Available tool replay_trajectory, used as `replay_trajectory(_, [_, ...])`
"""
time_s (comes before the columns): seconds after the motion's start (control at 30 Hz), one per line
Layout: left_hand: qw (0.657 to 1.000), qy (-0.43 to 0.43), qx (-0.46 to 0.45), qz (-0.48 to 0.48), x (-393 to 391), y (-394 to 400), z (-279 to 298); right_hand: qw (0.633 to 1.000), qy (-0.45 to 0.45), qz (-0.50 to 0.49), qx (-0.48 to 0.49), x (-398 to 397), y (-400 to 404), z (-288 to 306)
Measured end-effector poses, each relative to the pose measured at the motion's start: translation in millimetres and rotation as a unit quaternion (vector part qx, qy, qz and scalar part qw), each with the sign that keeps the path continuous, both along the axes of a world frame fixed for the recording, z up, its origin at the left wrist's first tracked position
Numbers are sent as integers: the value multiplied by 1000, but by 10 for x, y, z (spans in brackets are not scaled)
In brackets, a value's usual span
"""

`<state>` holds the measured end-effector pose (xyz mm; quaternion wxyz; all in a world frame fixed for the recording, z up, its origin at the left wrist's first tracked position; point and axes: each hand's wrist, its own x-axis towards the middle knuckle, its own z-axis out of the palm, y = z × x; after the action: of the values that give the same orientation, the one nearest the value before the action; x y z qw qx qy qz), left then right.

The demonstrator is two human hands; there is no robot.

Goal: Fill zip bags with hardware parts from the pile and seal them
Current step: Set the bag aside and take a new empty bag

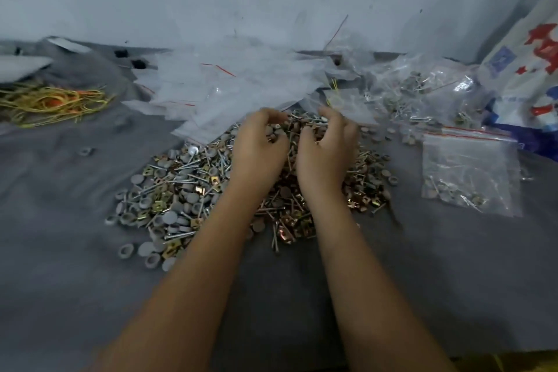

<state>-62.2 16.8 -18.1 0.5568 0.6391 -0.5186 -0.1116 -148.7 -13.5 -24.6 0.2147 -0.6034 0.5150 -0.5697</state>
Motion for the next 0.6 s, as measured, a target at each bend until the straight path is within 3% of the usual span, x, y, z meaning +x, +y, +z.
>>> replay_trajectory(0.1, [982,-121,71,126,471,-87,-29,991,102,55,-63,131,37,-111])
replay_trajectory(0.2, [948,-144,237,154,701,-125,-119,982,134,64,-114,116,53,-165])
replay_trajectory(0.27, [931,-157,287,164,688,-122,-183,978,140,65,-141,88,48,-177])
replay_trajectory(0.37, [928,-178,258,201,608,-133,-190,977,145,76,-138,64,45,-181])
replay_trajectory(0.6, [959,-124,144,208,605,-23,-62,973,165,78,-139,-14,68,-180])
